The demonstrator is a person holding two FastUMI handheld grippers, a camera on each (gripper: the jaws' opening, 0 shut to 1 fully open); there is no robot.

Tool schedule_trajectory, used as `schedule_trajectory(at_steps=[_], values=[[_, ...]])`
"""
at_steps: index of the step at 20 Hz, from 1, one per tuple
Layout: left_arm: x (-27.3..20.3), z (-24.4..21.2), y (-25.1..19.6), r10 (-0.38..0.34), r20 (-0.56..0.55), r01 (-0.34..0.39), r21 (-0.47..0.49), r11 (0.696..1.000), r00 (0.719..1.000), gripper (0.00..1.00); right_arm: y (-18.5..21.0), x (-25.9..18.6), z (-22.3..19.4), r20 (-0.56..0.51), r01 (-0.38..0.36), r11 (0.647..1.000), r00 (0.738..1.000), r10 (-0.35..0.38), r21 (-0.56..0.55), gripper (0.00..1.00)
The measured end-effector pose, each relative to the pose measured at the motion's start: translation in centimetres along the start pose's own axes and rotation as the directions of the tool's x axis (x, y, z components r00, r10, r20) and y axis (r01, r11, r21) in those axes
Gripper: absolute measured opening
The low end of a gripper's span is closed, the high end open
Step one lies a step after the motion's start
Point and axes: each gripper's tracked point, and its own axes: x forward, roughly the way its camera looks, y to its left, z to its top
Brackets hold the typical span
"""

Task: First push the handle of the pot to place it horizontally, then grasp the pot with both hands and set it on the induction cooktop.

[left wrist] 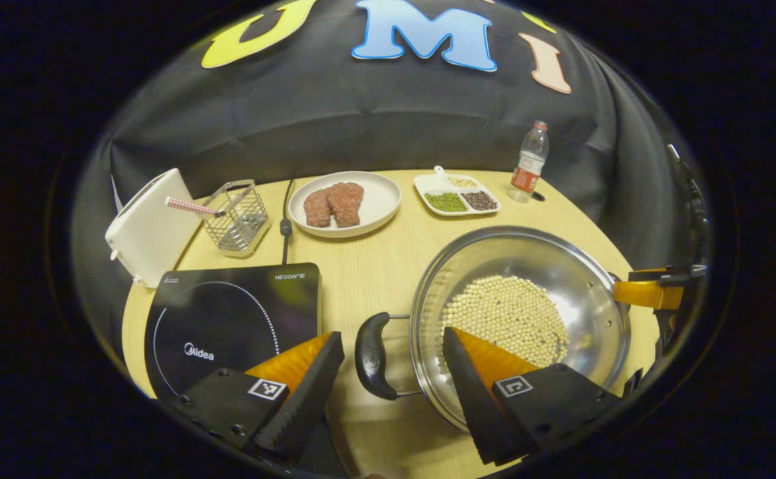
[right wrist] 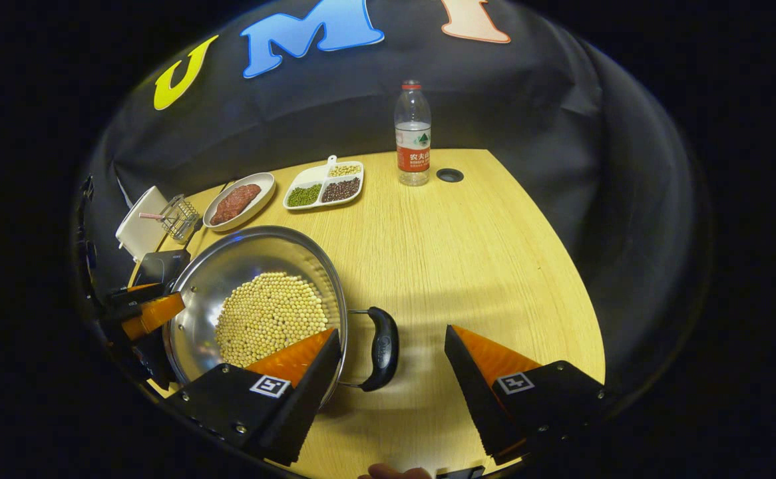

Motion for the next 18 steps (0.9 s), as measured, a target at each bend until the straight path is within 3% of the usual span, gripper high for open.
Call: schedule_trajectory(at_steps=[8,9,11,12,14,15,17,18], values=[[1.9,-1.4,-0.2,-0.01,-0.042,0.011,0.02,1.0,0.999,0.95,1.1,3.0,-1.5,-0.064,0.0,1.0,0.998,0.001,0.011,0.97],[2.2,-1.5,-0.2,-0.011,-0.047,0.012,0.025,1.0,0.999,0.95,1.2,3.2,-1.8,-0.073,0.0,1.0,0.997,0.001,0.021,0.92],[2.4,-1.6,0.0,-0.003,-0.058,0.005,0.031,1.0,0.998,0.94,1.3,3.5,-2.2,-0.087,-0.002,0.999,0.996,0.006,0.043,0.97],[2.5,-1.8,-0.1,-0.013,-0.063,0.014,0.027,1.0,0.998,0.82,1.3,3.6,-2.3,-0.093,-0.004,0.999,0.996,0.008,0.049,0.97],[2.9,-1.9,-0.1,-0.015,-0.068,0.017,0.026,1.0,0.998,0.77,1.4,3.9,-2.5,-0.104,-0.003,0.998,0.995,0.009,0.056,0.96],[3.0,-1.8,-0.1,-0.016,-0.07,0.018,0.027,0.999,0.997,0.74,1.4,4.1,-2.6,-0.11,0.004,0.998,0.994,0.003,0.064,0.85],[3.1,-1.8,-0.2,-0.018,-0.073,0.02,0.029,0.999,0.997,0.77,1.9,3.9,-2.6,-0.119,-0.015,0.996,0.993,0.026,0.091,0.82],[3.1,-1.9,-0.1,-0.02,-0.076,0.022,0.031,0.999,0.997,0.76,1.8,3.9,-2.8,-0.126,-0.007,0.994,0.992,0.02,0.105,0.72]])
